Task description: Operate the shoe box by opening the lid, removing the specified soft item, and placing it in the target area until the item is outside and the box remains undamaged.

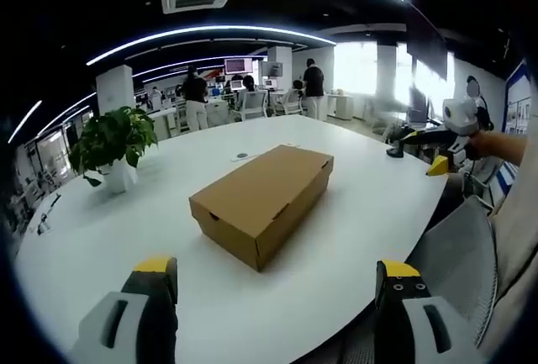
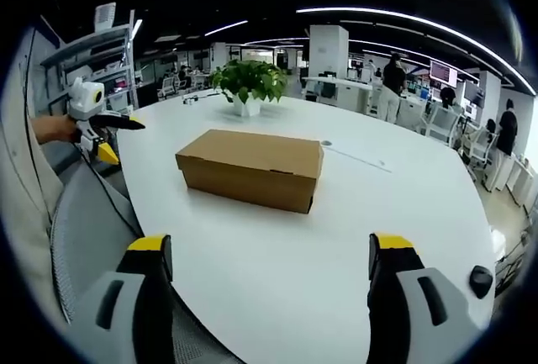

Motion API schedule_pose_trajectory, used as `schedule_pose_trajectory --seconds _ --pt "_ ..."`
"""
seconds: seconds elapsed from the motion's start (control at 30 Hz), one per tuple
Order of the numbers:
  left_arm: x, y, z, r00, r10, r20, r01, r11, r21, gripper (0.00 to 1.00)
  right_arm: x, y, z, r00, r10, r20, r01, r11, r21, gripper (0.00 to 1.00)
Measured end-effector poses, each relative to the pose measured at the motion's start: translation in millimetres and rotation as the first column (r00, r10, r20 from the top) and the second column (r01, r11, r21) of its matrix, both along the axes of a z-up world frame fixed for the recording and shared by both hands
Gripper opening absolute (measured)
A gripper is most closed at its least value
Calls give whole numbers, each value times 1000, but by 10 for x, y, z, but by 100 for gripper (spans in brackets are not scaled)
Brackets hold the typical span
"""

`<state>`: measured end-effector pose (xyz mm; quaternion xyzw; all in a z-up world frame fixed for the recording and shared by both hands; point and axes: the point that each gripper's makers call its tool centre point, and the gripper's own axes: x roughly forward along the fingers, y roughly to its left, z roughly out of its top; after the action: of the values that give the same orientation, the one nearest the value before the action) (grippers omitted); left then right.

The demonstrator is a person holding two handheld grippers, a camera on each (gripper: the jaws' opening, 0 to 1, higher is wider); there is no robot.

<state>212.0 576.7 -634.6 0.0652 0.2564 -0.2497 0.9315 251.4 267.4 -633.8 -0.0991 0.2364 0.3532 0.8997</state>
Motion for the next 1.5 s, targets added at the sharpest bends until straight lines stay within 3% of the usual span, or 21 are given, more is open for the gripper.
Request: schedule_pose_trajectory --seconds 0.23,0.93,1.27,1.5 --pt "56 -6 -44 999 32 -10 -33 999 -11 100 108 24 5 999 40 7 -40 999 -15 90" --pt "243 -134 -149 1000 16 -4 -16 1000 -7 97 524 149 -60 986 167 6 -167 985 -46 89" --pt "418 -94 -190 997 72 7 -72 997 -12 94 808 233 -93 974 228 18 -226 973 -54 85" --pt "524 -42 -291 993 121 -14 -121 993 -7 86 1016 299 -165 961 276 18 -274 960 -61 80"
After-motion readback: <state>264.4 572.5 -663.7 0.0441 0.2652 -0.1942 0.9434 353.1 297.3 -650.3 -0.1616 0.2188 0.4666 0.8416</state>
